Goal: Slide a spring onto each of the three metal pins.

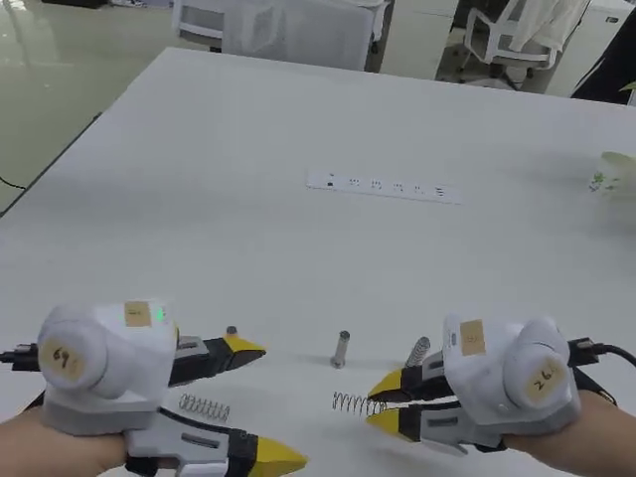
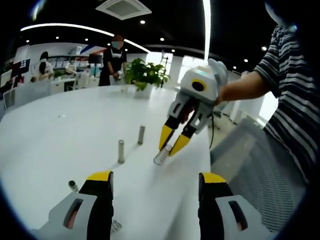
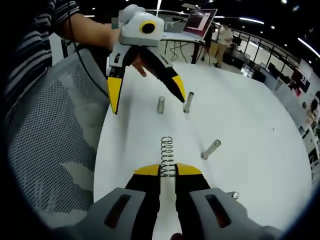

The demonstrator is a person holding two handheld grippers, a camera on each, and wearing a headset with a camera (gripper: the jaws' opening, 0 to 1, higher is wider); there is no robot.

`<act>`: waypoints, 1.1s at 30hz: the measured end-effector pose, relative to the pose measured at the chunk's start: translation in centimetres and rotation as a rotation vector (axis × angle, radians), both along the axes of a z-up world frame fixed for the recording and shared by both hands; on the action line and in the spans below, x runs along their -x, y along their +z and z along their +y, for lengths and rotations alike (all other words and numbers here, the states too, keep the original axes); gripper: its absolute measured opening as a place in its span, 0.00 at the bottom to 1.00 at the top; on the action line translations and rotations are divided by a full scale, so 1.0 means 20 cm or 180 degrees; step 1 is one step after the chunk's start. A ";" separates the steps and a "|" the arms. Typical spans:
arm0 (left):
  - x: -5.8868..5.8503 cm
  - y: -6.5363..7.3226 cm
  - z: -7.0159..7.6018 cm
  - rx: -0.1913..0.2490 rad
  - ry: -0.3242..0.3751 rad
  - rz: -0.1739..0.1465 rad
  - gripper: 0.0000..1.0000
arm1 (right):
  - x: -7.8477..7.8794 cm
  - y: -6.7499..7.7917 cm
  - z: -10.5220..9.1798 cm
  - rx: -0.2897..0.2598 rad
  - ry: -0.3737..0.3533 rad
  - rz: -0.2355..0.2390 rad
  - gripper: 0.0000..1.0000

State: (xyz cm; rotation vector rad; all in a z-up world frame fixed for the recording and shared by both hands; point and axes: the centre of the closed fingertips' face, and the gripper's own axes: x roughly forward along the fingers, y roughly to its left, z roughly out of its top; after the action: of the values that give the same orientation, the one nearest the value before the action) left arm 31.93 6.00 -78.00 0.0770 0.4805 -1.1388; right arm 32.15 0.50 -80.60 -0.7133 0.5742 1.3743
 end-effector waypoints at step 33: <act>-0.01 0.03 -0.25 0.0142 -0.0383 -0.0208 0.05 | 0.04 0.12 0.02 -0.0034 0.0260 -0.0088 0.07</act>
State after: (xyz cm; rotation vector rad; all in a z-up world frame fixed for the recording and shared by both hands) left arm 32.11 1.03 -77.32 0.1052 0.3962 -1.2603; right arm 31.43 0.85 -78.12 -0.7530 0.5204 1.4400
